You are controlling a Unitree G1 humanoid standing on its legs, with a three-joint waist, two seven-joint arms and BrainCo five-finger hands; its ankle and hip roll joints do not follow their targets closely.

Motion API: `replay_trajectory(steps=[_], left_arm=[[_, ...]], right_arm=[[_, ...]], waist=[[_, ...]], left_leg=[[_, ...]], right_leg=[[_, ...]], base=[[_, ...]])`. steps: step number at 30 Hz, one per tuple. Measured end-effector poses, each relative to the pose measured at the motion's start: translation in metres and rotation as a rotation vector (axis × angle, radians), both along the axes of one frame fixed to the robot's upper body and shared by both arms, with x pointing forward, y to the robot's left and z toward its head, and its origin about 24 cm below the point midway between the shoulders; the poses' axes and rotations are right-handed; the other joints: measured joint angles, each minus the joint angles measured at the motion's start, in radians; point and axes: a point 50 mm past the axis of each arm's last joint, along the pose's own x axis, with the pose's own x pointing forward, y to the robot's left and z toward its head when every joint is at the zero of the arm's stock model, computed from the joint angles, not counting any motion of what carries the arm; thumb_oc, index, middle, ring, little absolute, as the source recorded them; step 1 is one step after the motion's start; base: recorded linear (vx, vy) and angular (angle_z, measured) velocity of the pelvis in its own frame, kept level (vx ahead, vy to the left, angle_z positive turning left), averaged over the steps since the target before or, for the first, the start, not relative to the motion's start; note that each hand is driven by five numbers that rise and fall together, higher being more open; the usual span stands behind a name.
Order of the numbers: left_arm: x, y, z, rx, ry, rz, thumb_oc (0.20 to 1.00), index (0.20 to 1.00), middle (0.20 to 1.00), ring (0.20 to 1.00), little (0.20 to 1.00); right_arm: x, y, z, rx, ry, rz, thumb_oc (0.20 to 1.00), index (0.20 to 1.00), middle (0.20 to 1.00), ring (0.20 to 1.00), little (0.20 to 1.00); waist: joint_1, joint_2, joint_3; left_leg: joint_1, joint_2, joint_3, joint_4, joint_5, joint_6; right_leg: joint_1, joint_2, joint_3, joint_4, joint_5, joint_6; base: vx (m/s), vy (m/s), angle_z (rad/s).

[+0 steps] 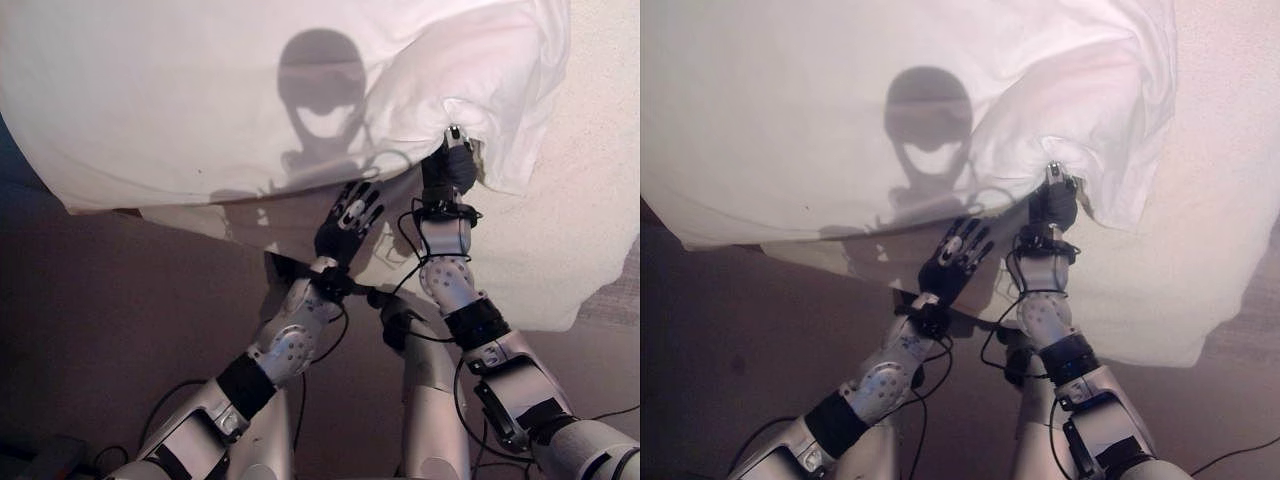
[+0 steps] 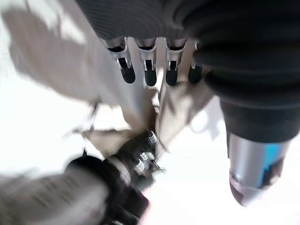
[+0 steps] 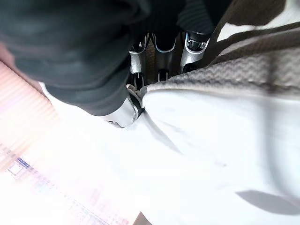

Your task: Make the bed

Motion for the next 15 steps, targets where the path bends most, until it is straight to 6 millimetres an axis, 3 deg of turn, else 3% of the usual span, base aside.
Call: replay_trajectory(steps=[15], left_arm=[[-0.002, -0.005, 0.015, -0.13, 0.001, -0.01, 1.0, 1.0, 1.0, 1.0, 1.0]], right_arm=[[-0.004, 0.002, -0.007, 0.016, -0.003, 0.01, 0.2, 0.2, 0.2, 0.2, 0.2]], waist=[[-0.011, 0.0, 0.0]], left_leg=[[-0.001, -0.007, 0.006, -0.002, -0.004, 0.005]], right_leg=[[-0.004, -0.008, 0.003, -0.001, 0.0, 0.0]], base=[[0.0, 0.0, 0.0]])
